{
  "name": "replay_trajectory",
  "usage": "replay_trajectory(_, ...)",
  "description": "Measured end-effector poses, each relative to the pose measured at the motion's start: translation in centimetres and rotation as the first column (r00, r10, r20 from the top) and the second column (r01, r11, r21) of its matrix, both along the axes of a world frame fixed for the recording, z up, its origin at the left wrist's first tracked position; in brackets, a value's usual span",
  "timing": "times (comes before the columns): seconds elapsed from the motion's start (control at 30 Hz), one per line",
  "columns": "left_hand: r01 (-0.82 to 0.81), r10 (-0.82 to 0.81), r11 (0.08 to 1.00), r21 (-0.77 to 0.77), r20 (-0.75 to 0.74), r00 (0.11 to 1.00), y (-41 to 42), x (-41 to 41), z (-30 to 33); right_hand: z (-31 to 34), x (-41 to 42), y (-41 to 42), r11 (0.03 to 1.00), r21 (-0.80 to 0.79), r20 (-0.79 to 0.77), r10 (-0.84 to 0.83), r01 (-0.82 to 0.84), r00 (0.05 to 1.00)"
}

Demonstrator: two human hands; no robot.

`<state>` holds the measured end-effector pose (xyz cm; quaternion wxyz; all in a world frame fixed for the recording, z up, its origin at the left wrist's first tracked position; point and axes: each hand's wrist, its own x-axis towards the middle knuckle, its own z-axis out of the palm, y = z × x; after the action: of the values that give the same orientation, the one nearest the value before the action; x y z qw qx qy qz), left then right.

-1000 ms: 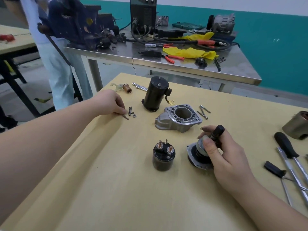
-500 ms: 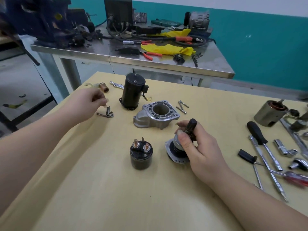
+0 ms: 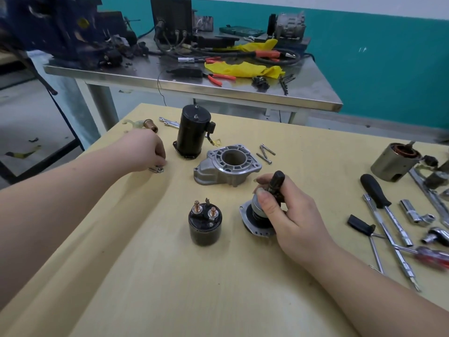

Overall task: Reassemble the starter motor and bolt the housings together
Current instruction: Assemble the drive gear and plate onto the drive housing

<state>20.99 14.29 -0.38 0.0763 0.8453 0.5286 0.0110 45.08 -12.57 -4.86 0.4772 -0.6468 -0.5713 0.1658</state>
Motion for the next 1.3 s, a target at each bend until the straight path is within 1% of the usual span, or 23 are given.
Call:
replay_trajectory(0.23,0.021,-0.021,1.0,-0.009,-0.013,1.0,0.2,0.5,-0.9,0.0,0.1,0.1,1.0,-0.004,0.014,0.007,-0.007,1.0)
replay_trajectory(0.27,0.018,-0.018,1.0,0.008,0.025,1.0,0.0,0.6,-0.7,0.0,0.1,0.1,1.0,-0.004,0.015,0.005,-0.005,1.0)
replay_trajectory(0.3,0.004,-0.008,1.0,0.031,0.11,0.994,-0.4,0.4,-0.2,0.0,0.1,0.1,1.0,-0.004,0.015,0.002,-0.002,1.0)
replay_trajectory(0.33,-0.018,0.006,0.999,0.047,0.241,0.971,-0.8,0.1,0.5,0.0,0.1,0.1,1.0,-0.003,0.011,-0.001,0.001,1.0)
replay_trajectory(0.37,-0.036,0.016,0.998,0.044,0.396,0.918,-1.5,-0.5,1.3,0.0,0.1,0.1,1.0,-0.001,0.01,-0.005,0.005,1.0)
replay_trajectory(0.4,-0.033,0.025,0.999,0.005,0.559,0.829,-2.5,-1.1,2.1,-0.1,0.2,0.1,1.0,0.002,0.016,-0.009,0.009,1.0)
replay_trajectory(0.43,0.011,0.039,0.998,-0.066,0.709,0.704,-4.0,-1.7,3.0,-0.1,0.2,0.1,1.0,0.004,0.028,-0.015,0.015,0.999)
replay_trajectory(0.47,0.087,0.054,0.988,-0.127,0.814,0.578,-6.0,-2.2,3.8,0.0,0.2,0.1,1.0,0.003,0.047,-0.026,0.025,0.999)
replay_trajectory(0.5,0.156,0.041,0.979,-0.134,0.869,0.493,-8.2,-2.5,4.4,0.0,0.3,0.2,0.999,0.002,0.064,-0.044,0.044,0.997)
replay_trajectory(0.53,0.199,-0.006,0.975,-0.094,0.893,0.449,-10.6,-2.7,4.6,0.2,0.3,0.4,0.998,0.003,0.077,-0.066,0.066,0.995)
replay_trajectory(0.57,0.227,-0.077,0.974,-0.026,0.899,0.432,-13.1,-2.6,4.4,0.4,0.3,0.6,0.996,0.006,0.084,-0.089,0.089,0.992)
replay_trajectory(0.63,0.323,-0.228,0.943,0.085,0.869,0.438,-18.3,-1.5,3.6,1.0,0.4,1.0,0.992,-0.003,0.103,-0.122,0.123,0.987)
replay_trajectory(0.67,0.387,-0.282,0.916,0.103,0.852,0.441,-20.7,-0.6,2.9,1.3,0.5,1.1,0.991,-0.024,0.119,-0.127,0.131,0.985)
replay_trajectory(0.73,0.51,-0.42,0.848,0.144,0.769,0.482,-24.1,1.3,1.1,1.9,1.0,1.1,0.988,-0.084,0.139,-0.119,0.131,0.983)
replay_trajectory(0.8,0.598,-0.559,0.786,0.158,0.596,0.577,-25.4,3.4,-0.9,2.5,1.8,0.7,0.983,-0.116,0.131,-0.13,0.145,0.983)
replay_trajectory(0.87,0.623,-0.634,0.766,0.158,0.346,0.691,-25.0,5.8,-2.3,3.1,2.5,-0.1,0.977,-0.088,0.132,-0.18,0.192,0.975)
replay_trajectory(0.9,0.62,-0.644,0.765,0.175,0.223,0.731,-24.5,7.0,-2.9,3.3,2.8,-0.6,0.974,-0.06,0.14,-0.209,0.219,0.968)
replay_trajectory(0.93,0.624,-0.65,0.756,0.198,0.121,0.75,-24.0,8.1,-3.0,3.3,3.1,-1.1,0.97,-0.037,0.144,-0.231,0.239,0.962)
replay_trajectory(1.0,0.625,-0.645,0.742,0.242,0.003,0.764,-23.4,10.0,-3.1,2.9,3.4,-2.0,0.961,-0.018,0.132,-0.27,0.275,0.954)
replay_trajectory(1.13,0.614,-0.615,0.743,0.268,-0.089,0.783,-23.4,10.8,-3.4,1.1,3.7,-3.5,0.951,-0.029,0.024,-0.306,0.307,0.952)
replay_trajectory(1.2,0.623,-0.611,0.738,0.26,-0.135,0.78,-23.5,10.5,-4.0,0.1,3.7,-3.8,0.953,-0.035,0.022,-0.3,0.301,0.954)
replay_trajectory(1.3,0.624,-0.605,0.741,0.25,-0.155,0.781,-23.5,10.0,-4.2,-0.8,3.6,-3.6,0.959,-0.084,0.029,-0.268,0.269,0.963)
